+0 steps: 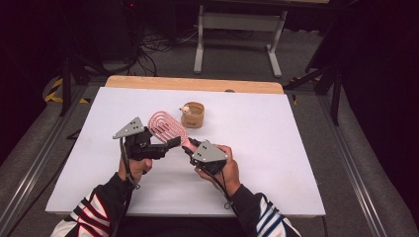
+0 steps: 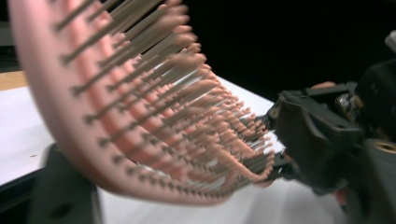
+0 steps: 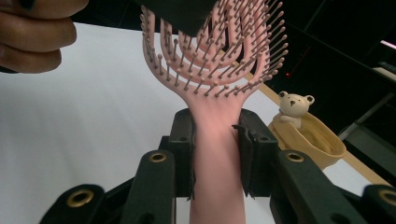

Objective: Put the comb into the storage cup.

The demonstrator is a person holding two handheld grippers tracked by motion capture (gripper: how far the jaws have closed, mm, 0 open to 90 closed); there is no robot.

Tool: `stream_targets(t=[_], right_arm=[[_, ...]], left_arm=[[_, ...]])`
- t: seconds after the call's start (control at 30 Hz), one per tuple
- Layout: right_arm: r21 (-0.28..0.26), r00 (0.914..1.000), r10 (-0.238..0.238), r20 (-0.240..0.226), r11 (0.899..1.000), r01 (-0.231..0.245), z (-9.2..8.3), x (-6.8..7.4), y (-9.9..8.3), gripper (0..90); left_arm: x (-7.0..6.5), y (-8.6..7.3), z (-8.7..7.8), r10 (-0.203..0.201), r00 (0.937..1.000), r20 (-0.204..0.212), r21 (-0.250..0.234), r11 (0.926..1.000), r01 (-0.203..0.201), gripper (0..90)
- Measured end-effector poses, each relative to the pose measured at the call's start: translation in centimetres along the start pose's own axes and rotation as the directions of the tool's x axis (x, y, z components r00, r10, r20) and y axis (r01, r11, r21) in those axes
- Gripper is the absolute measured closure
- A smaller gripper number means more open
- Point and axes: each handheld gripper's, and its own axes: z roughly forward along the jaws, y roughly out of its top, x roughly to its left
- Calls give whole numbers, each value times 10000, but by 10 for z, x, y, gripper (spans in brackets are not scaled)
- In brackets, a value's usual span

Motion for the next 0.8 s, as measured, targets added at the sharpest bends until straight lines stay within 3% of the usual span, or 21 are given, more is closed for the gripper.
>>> stream_targets(t=[0.1,0.2,0.37,0.43,0.6,0.8], right_arm=[[15,9999,38,106,10000,-38,-1,-1,1,697],[-23,9995,277,144,9996,-277,-1,-3,1,696],[-26,9989,174,427,9998,-173,-1,-1,2,693],[-15,9988,242,421,9997,-241,-1,-2,3,692],[-235,9977,447,514,9988,-436,-5,-3,4,686],[-487,9958,698,597,9966,-670,-9,-7,6,628]], left_arm=[[-2,2,1,47,10000,-76,-68,10000,-48,433],[-4,5,1,303,9994,-141,-227,9993,-307,465],[-9,9,3,641,9976,252,-495,9968,-627,558],[-14,12,3,1049,9941,276,-549,9931,-1032,601],[-23,18,4,1623,9861,363,-655,9850,-1597,624],[-24,26,1,1820,9832,97,-703,9810,-1809,627]])
